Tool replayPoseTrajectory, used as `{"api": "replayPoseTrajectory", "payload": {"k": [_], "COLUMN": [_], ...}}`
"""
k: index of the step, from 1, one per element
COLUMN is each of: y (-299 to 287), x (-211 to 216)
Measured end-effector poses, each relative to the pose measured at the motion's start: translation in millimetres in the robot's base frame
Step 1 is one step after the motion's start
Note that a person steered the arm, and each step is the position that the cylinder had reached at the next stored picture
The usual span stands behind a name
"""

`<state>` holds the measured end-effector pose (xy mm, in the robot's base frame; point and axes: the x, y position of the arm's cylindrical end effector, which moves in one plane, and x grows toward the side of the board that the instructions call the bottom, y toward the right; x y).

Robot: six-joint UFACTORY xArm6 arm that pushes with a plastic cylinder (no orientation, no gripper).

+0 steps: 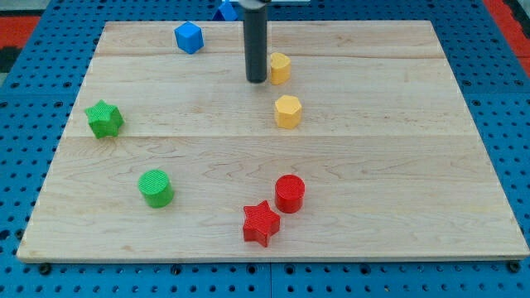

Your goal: Slide yellow heart to the center of the board

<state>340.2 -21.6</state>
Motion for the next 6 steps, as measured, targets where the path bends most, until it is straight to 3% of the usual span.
{"api": "replayPoseTrajectory", "payload": {"k": [1, 2, 3, 4, 5, 6], "y": [0.0, 50.6, 55.6, 29.3, 34.7, 7.5], "x": [-63.0, -79.4, -21.0, -2.7, -34.3, -38.5]}}
